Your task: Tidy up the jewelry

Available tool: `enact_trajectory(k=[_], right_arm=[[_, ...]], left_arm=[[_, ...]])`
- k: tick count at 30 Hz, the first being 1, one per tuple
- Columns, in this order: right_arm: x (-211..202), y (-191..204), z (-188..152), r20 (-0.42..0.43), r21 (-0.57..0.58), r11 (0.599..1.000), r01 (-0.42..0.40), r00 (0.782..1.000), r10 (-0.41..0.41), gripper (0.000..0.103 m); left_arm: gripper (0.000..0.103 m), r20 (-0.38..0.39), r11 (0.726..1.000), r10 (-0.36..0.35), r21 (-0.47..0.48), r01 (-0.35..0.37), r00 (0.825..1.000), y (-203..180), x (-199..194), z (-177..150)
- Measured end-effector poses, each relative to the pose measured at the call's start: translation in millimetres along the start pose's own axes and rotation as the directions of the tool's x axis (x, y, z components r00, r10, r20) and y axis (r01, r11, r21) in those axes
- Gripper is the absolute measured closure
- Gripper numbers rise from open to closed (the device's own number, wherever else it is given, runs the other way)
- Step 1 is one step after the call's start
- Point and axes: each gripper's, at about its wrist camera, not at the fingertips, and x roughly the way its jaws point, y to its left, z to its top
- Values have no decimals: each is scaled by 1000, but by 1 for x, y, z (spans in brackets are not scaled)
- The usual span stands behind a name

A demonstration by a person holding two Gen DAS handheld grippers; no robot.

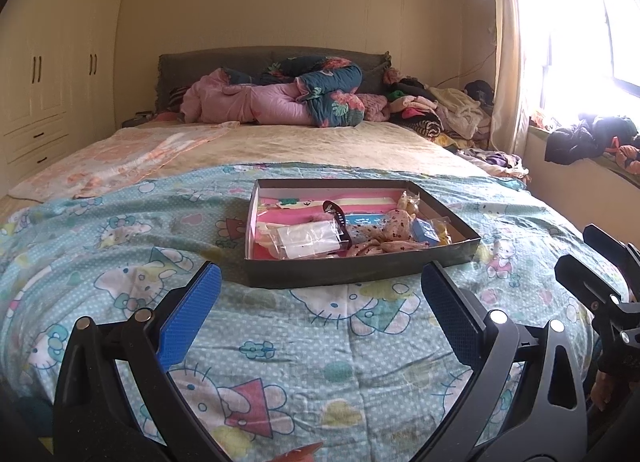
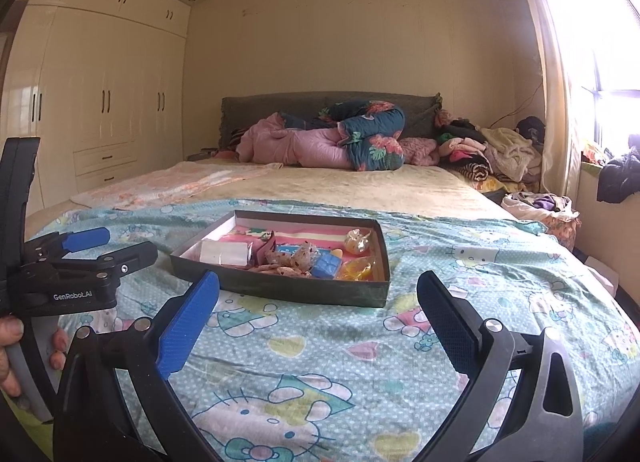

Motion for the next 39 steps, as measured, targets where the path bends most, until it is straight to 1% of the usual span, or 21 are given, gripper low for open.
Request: enact_trajectory(k=[6, 10, 12, 16, 18, 19, 22, 26, 39], right_arm=[[-9, -6, -4, 21, 21, 999, 31, 999, -31, 6], [-15, -9, -6, 43, 31, 999, 31, 999, -32, 6], [-18, -10, -8, 52, 33, 999, 35, 998, -37, 6], [-26, -13, -10, 85, 47, 998, 41, 995, -45, 6], [-30, -16, -11, 115, 59, 997, 54, 991, -61, 6], [-29, -17, -11, 117, 64, 996, 60, 991, -67, 6], [-23, -20, -15, 104, 78, 994, 74, 991, -81, 6], [-13, -20, -19, 77, 90, 994, 67, 994, -74, 6], [-5, -12, -23, 67, 55, 997, 59, 996, -62, 6]], left_arm=[[11, 25, 1000, 1, 3, -1, 1000, -1, -12, -6], [11, 36, 1000, 17, 4, -17, 999, -1, -17, -10], [11, 41, 1000, 12, -2, -11, 999, 0, -19, -12], [11, 57, 1000, 13, -8, -13, 998, 2, -21, -16], [11, 65, 1000, 11, -10, -10, 998, 3, -21, -18], [11, 68, 1000, 9, -10, -9, 998, 3, -20, -19], [11, 63, 1000, 12, -8, -11, 998, 2, -18, -21], [11, 69, 1000, 9, 3, -10, 998, 1, -15, -23], [11, 64, 1000, 6, 3, -6, 998, 1, -9, -26]])
